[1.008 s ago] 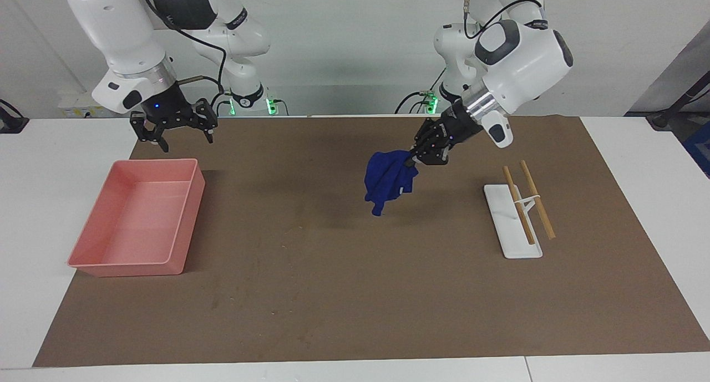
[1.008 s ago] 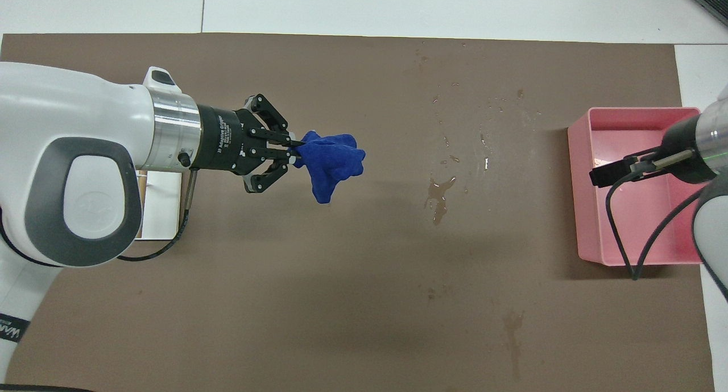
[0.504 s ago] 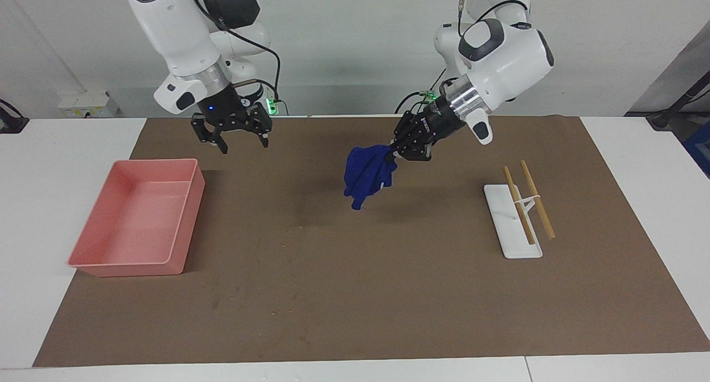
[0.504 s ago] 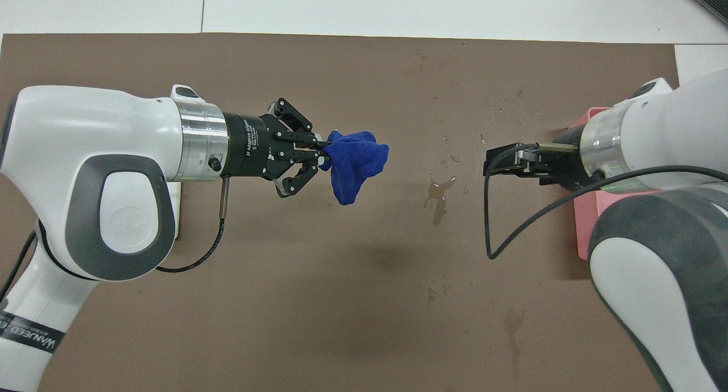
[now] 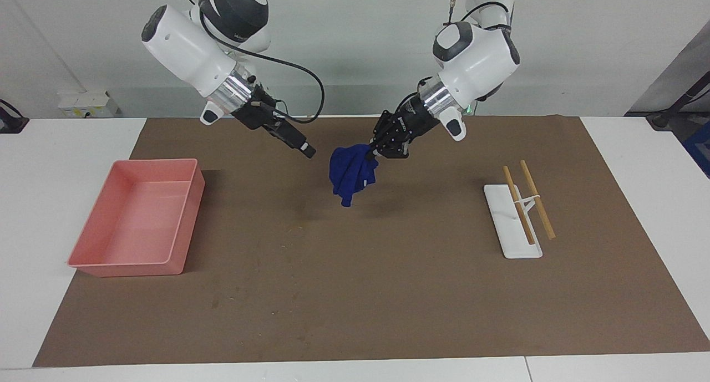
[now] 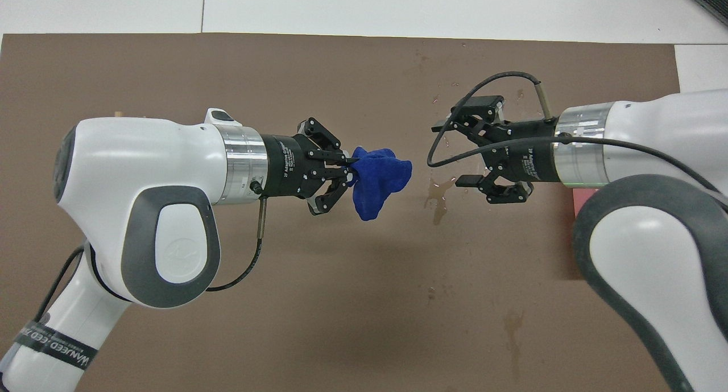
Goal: Wipe water with towel using both arms
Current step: 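Carry the towel toward center while the right gripper reaches toward it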
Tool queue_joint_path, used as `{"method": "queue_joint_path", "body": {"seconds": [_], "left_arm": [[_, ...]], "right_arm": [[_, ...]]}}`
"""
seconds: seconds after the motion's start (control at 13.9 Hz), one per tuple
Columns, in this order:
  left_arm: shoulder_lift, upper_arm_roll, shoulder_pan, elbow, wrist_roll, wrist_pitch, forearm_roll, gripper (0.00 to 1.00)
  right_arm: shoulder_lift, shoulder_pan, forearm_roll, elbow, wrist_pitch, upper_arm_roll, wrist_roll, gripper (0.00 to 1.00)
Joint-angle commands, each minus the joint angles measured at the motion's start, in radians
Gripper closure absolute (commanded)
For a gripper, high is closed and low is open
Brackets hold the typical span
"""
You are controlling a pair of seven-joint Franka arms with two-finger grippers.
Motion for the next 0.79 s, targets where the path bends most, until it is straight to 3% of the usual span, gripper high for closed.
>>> {"method": "queue_joint_path", "body": {"seconds": [0.0, 0.22, 0.65, 0.72], "left_arm": [[-0.033, 0.001, -0.035, -0.031, -0.035, 0.075, -0.031, 1.0], [-0.025, 0.003, -0.095, -0.039, -0.069, 0.207, -0.031, 1.0], [-0.019, 0.003, -0.141, -0.04, -0.08, 0.301, -0.054, 1.0], [-0.019, 0.003, -0.141, -0.042, -0.081, 0.303, -0.054, 1.0]], "right_arm": [[0.037, 0.043, 0.112, -0.022, 0.106, 0.0, 0.074, 0.0], [0.048, 0.049, 0.177, -0.046, 0.09, 0.0, 0.068, 0.0], [0.037, 0.061, 0.174, -0.094, 0.094, 0.0, -0.032, 0.0], [0.037, 0.061, 0.172, -0.094, 0.087, 0.0, -0.052, 0.24]]}}
